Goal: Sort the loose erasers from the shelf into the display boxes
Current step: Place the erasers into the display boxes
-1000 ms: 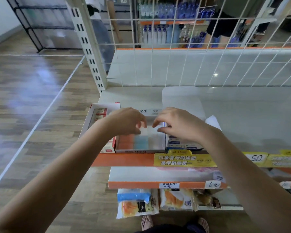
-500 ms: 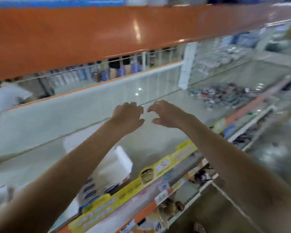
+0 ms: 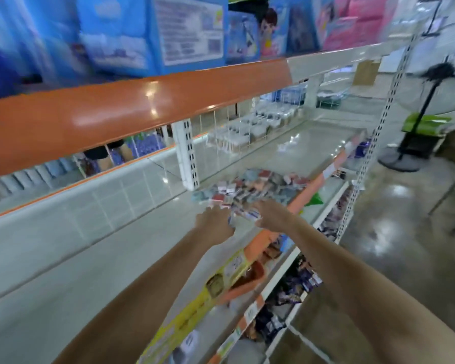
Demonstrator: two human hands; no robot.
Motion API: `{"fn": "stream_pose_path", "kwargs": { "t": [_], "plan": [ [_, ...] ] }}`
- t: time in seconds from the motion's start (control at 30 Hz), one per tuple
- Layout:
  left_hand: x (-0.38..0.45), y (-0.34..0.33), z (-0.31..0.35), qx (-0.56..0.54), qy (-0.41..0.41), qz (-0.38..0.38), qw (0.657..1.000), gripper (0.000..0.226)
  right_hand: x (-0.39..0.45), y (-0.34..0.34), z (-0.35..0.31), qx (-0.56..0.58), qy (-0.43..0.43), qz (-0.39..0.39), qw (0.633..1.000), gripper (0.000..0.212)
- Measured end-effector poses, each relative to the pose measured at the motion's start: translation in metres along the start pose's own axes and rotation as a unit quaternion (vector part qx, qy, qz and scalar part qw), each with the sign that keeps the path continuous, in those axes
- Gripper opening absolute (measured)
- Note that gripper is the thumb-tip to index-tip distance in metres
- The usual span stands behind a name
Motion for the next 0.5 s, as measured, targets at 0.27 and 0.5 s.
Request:
{"fn": "stream_pose_path", "kwargs": {
  "t": [0.27, 0.5],
  "plan": [
    [0.057, -0.021, 0.003, -0.012, 0.100, 0.041, 0.994, 0.055, 0.060, -0.017, 0.049, 0.072, -0.017, 0.023, 0.997, 0.029],
    [0.065, -0.042, -0.003, -0.084, 0.154, 0.094, 0.980, 0.037, 0.068, -0.021, 0.043, 0.012, 0.026, 0.111, 0.993, 0.043]
  ]
}}
Point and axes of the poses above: each hand's wrist, its own x-axis towards the middle knuckle, its own y-axis out of the back of the hand, z = x × y, the point moved 4 cm from there along x, towards the middle knuckle, and after that the axes turned 11 degrees about z, right-handed, at the moved point
